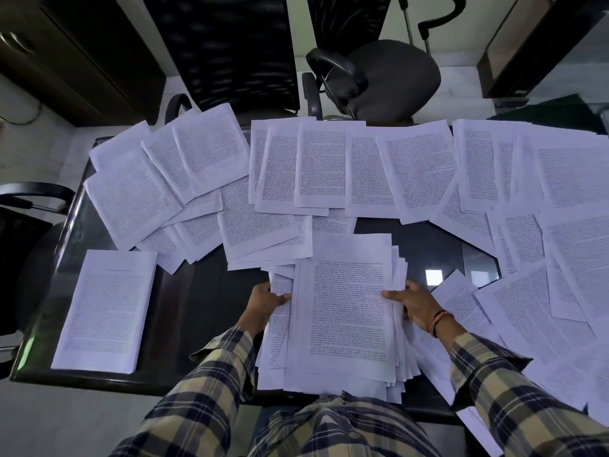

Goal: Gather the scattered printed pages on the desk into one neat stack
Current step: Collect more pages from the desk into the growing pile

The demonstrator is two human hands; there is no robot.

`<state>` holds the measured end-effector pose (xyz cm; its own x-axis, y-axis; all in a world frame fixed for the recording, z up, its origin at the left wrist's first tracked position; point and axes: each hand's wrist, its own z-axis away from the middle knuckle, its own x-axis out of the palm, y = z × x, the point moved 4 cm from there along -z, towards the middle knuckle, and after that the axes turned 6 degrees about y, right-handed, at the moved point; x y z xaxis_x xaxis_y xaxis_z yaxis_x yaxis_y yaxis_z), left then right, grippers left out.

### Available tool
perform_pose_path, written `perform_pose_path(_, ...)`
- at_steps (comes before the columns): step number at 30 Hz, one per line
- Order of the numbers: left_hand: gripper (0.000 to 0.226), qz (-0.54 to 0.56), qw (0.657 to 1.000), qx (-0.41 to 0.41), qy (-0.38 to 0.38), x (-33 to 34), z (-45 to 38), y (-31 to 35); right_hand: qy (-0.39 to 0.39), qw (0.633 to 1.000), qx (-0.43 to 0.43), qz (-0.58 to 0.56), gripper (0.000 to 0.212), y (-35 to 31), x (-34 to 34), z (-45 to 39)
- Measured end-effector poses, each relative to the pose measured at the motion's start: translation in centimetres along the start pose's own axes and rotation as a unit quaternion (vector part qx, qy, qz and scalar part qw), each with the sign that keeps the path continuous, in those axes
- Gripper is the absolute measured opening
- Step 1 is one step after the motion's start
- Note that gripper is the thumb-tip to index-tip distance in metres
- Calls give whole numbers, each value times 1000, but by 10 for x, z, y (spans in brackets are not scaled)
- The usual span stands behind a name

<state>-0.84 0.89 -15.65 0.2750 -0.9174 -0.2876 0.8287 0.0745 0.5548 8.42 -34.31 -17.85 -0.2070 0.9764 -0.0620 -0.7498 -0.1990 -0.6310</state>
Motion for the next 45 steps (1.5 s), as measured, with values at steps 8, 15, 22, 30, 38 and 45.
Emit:
perform_pose_path(8,14,11,999,-14,30,-7,-7,0,65,995,-46,62,25,-4,-11,3)
perform_pose_path(15,12,44,994,-24,102,-75,-16,-2,96,993,-23,57,26,-15,-25,1)
perform_pose_path(22,23,173,980,-77,55,-137,-22,-21,99,992,-14,76,25,-17,-22,-6)
perform_pose_path(30,28,120,991,18,55,-134,-4,-22,121,985,-4,123,25,-11,-24,-11)
perform_pose_path(38,20,140,989,29,-34,-39,13,-1,111,989,-6,100,28,-11,-17,-4)
perform_pose_path(45,22,110,989,79,-67,46,23,16,79,996,-17,28,20,-12,-7,8)
